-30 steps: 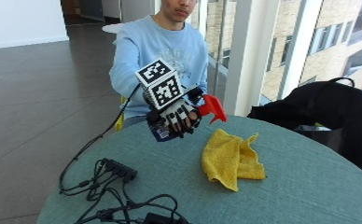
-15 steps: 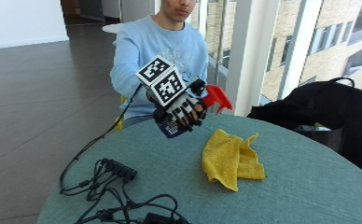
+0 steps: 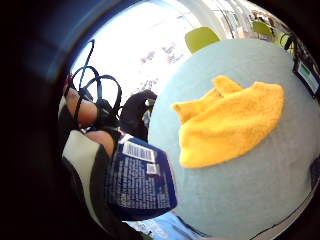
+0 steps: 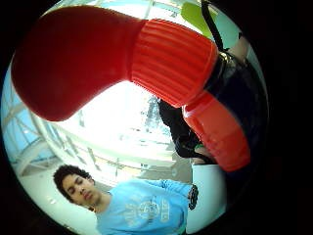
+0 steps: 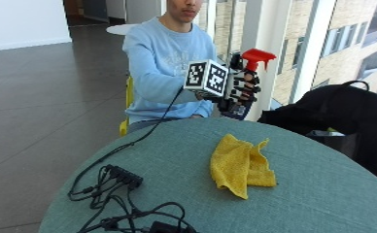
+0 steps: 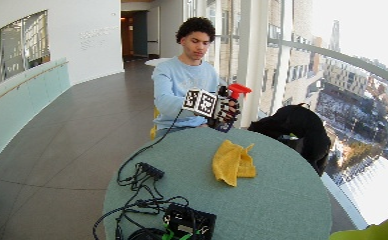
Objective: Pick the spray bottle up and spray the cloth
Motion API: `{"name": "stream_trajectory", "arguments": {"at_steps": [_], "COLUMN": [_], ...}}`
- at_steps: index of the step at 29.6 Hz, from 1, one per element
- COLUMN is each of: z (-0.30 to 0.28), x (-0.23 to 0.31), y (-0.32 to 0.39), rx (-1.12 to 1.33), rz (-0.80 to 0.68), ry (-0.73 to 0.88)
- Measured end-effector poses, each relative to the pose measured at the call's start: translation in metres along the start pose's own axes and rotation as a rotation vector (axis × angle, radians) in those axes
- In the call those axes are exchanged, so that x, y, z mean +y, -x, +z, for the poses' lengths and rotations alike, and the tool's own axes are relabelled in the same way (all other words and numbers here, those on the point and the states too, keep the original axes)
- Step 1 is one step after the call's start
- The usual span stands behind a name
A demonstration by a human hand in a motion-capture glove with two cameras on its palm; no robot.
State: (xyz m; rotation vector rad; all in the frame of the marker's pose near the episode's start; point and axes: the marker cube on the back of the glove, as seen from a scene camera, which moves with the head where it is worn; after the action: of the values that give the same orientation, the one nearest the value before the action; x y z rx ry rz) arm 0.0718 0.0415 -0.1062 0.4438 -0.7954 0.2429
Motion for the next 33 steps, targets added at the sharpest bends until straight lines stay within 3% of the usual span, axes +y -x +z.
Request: {"name": "stream_trajectory", "arguments": {"at_steps": [16,33], "z": [0.143,0.181], "x": [-0.014,-0.014], "y": [0.003,-0.021], "rx": [-0.17,-0.152], "rz": [-0.079,-0.117], "ry": [0.03,-0.006]}}
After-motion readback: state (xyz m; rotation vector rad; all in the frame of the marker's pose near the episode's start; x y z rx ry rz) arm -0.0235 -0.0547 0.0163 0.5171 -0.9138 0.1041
